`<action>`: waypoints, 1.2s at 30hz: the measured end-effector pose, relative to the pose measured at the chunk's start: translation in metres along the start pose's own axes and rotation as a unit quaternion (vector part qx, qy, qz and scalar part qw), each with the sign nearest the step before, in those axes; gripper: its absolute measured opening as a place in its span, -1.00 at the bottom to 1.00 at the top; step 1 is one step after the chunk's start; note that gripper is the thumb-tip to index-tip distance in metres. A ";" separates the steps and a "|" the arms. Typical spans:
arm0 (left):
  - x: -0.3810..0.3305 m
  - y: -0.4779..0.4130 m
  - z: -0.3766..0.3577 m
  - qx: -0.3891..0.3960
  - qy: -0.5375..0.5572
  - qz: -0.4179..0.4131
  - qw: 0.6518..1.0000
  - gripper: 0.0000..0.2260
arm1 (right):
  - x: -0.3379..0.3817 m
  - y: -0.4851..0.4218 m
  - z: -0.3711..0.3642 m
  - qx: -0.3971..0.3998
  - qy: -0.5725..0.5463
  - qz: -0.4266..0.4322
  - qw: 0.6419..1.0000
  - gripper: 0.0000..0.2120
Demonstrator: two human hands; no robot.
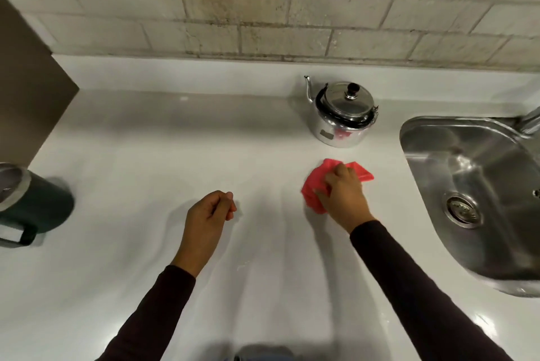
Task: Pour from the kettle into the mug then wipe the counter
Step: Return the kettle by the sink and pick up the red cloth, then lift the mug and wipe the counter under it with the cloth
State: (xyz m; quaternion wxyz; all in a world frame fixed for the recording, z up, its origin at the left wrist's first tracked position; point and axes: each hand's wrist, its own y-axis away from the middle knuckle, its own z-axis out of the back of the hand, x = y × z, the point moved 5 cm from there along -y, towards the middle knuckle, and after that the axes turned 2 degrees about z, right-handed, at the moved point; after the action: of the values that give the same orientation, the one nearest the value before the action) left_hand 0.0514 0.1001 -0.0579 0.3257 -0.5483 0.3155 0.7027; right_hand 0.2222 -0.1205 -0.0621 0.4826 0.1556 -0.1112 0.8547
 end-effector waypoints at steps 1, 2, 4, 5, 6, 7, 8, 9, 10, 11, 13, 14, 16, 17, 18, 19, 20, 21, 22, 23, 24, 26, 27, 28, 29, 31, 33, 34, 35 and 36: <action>0.001 0.001 0.008 -0.004 -0.002 0.002 1.000 -0.67 | 0.015 0.006 -0.008 0.009 -0.035 0.009 0.999 -0.85; 0.002 0.002 0.019 -0.012 -0.001 0.005 1.000 -0.67 | 0.032 0.012 -0.017 0.018 -0.068 0.017 0.997 -0.88; 0.007 0.004 0.050 -0.037 -0.005 0.016 0.999 -0.67 | 0.071 0.018 -0.039 0.037 -0.128 0.032 0.991 -0.88; 0.010 0.005 0.062 -0.046 -0.009 0.023 0.999 -0.67 | 0.085 0.020 -0.049 0.050 -0.149 0.027 0.987 -0.85; 0.012 0.007 0.077 -0.060 -0.011 0.029 0.998 -0.68 | 0.102 0.021 -0.059 0.061 -0.161 0.026 0.985 -0.82; 0.015 0.009 0.092 -0.075 -0.006 0.036 0.997 -0.69 | 0.118 0.021 -0.069 0.067 -0.167 0.032 0.983 -0.80; 0.017 0.012 0.106 -0.089 -0.002 0.039 0.995 -0.70 | 0.134 0.020 -0.077 0.073 -0.173 0.041 0.981 -0.79; 0.018 0.015 0.120 -0.103 0.000 0.040 0.994 -0.70 | 0.150 0.019 -0.084 0.079 -0.178 0.053 0.979 -0.79; 0.019 0.018 0.135 -0.116 -0.001 0.038 0.993 -0.70 | 0.167 0.017 -0.090 0.090 -0.185 0.064 0.977 -0.79; 0.020 0.020 0.147 -0.128 -0.004 0.036 0.991 -0.70 | 0.181 0.015 -0.096 0.101 -0.189 0.073 0.974 -0.78; 0.022 0.026 0.173 -0.154 -0.005 0.036 0.987 -0.70 | 0.214 0.011 -0.109 0.123 -0.188 0.094 0.970 -0.76; 0.025 0.029 0.185 -0.167 -0.004 0.040 0.985 -0.70 | 0.230 0.010 -0.115 0.133 -0.184 0.107 0.968 -0.75; 0.029 0.033 0.208 -0.188 0.002 0.046 0.981 -0.71 | 0.261 0.008 -0.127 0.153 -0.181 0.132 0.962 -0.75; 0.031 0.035 0.218 -0.198 0.004 0.048 0.979 -0.71 | 0.276 0.007 -0.132 0.164 -0.180 0.143 0.959 -0.74; 0.033 0.037 0.227 -0.209 0.007 0.049 0.977 -0.71 | 0.290 0.006 -0.138 0.173 -0.178 0.155 0.956 -0.74; 0.035 0.039 0.235 -0.220 0.007 0.051 0.974 -0.71 | 0.302 0.006 -0.144 0.181 -0.176 0.166 0.953 -0.73; 0.036 0.040 0.244 -0.231 0.003 0.054 0.971 -0.71 | 0.315 0.006 -0.149 0.188 -0.177 0.177 0.950 -0.73; 0.037 0.041 0.252 -0.241 -0.001 0.057 0.969 -0.71 | 0.327 0.006 -0.153 0.196 -0.177 0.191 0.945 -0.74; 0.040 0.042 0.261 -0.249 -0.002 0.059 0.967 -0.70 | 0.339 0.005 -0.158 0.208 -0.177 0.207 0.940 -0.76; 0.042 0.042 0.270 -0.254 -0.001 0.060 0.965 -0.70 | 0.350 0.005 -0.161 0.226 -0.177 0.225 0.931 -0.79; 0.045 0.043 0.277 -0.259 0.001 0.061 0.964 -0.71 | 0.359 0.005 -0.164 0.248 -0.184 0.244 0.919 -0.82; 0.049 0.043 0.290 -0.271 0.003 0.058 0.961 -0.73 | 0.369 0.002 -0.166 0.276 -0.215 0.257 0.901 -0.74; 0.051 0.043 0.296 -0.288 -0.001 0.055 0.956 -0.76 | 0.372 0.000 -0.164 0.269 -0.237 0.246 0.901 -0.72; 0.052 0.043 0.303 -0.314 -0.006 0.051 0.948 -0.79 | 0.374 -0.002 -0.161 0.246 -0.265 0.233 0.903 -0.74; 0.052 0.043 0.310 -0.343 -0.006 0.047 0.938 -0.83 | 0.376 -0.002 -0.157 0.207 -0.293 0.221 0.907 -0.77; 0.054 0.040 0.318 -0.381 0.017 0.046 0.923 -0.89 | 0.381 0.004 -0.151 0.129 -0.319 0.204 0.917 -0.74; 0.060 0.029 0.319 -0.357 0.053 0.084 0.929 -0.95 | 0.386 0.014 -0.156 0.087 -0.273 0.200 0.937 -0.53; 0.063 0.023 0.318 -0.325 0.063 0.112 0.937 -0.91 | 0.388 0.021 -0.164 0.086 -0.220 0.204 0.950 -0.39; 0.066 0.017 0.315 -0.286 0.073 0.140 0.945 -0.84 | 0.388 0.027 -0.175 0.099 -0.167 0.199 0.961 -0.29; 0.067 0.012 0.312 -0.249 0.089 0.162 0.950 -0.78 | 0.388 0.032 -0.184 0.112 -0.130 0.189 0.967 -0.24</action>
State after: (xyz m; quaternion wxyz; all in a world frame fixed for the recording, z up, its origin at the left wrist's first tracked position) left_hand -0.1474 0.3501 -0.0601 0.0305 -0.6140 0.2427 0.7505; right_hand -0.0227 0.2322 -0.0892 0.2732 0.2947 -0.1036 0.9099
